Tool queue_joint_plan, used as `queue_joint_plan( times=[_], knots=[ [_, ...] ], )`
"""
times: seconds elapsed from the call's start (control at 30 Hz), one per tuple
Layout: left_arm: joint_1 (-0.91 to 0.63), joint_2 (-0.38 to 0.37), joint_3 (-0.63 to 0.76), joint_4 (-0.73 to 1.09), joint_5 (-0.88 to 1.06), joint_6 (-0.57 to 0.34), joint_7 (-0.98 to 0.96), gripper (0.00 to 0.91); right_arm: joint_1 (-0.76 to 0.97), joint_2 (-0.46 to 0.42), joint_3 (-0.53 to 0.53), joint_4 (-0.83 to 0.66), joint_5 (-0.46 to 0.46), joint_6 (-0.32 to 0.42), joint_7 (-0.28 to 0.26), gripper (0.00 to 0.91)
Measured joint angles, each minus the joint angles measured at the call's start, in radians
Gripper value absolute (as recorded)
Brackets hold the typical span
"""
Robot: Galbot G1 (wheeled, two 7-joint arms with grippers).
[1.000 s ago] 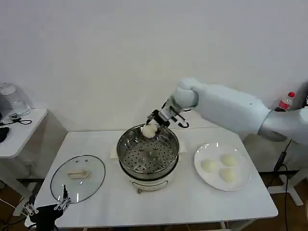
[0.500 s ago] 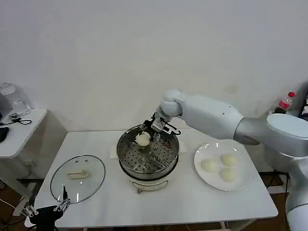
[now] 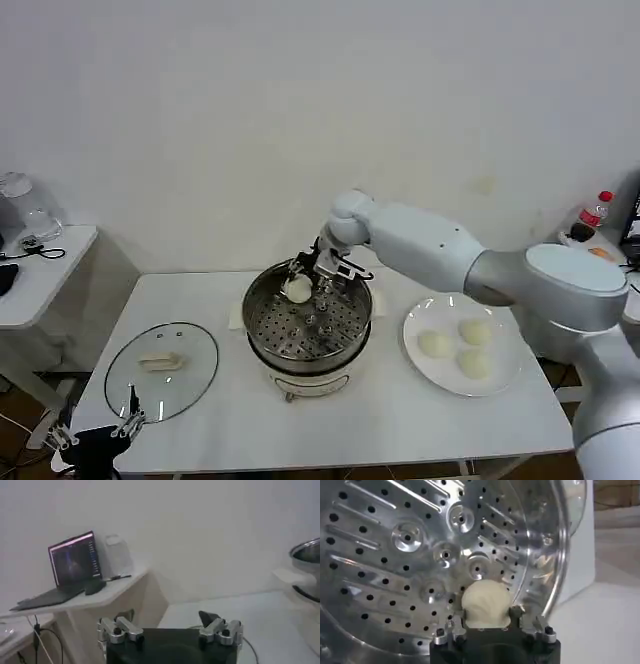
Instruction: Take steamed baozi put them in steamer then cover it.
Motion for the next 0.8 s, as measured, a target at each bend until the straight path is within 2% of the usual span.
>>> queue_joint_plan(
  times=[0.17, 0.33, 0.53, 0.8],
  knots=[
    [0.003, -0.001, 0.000, -0.004, 0.000, 0.000, -0.002, 0.907, 0.016, -0.012, -0.002, 0.015, 0.015, -0.001, -0.003, 0.907],
    [0.003, -0.001, 0.007, -0.006, 0.000, 0.001, -0.003, 0.907, 0.067, -0.053, -0.019, 0.089, 0.081, -0.047, -0.028, 0.907],
    [0.000, 0.006, 0.019, -0.007, -0.001, 0.003, 0.002, 0.907, 0.175, -0.154, -0.041, 0.216, 0.208, -0.163, -0.060, 0.907],
    [-0.012, 0.026, 0.006, -0.028, 0.007, 0.021, 0.062, 0.907, 0.309, -0.373, -0.153, 0.379, 0.334, -0.363, -0.073, 0.907]
  ],
)
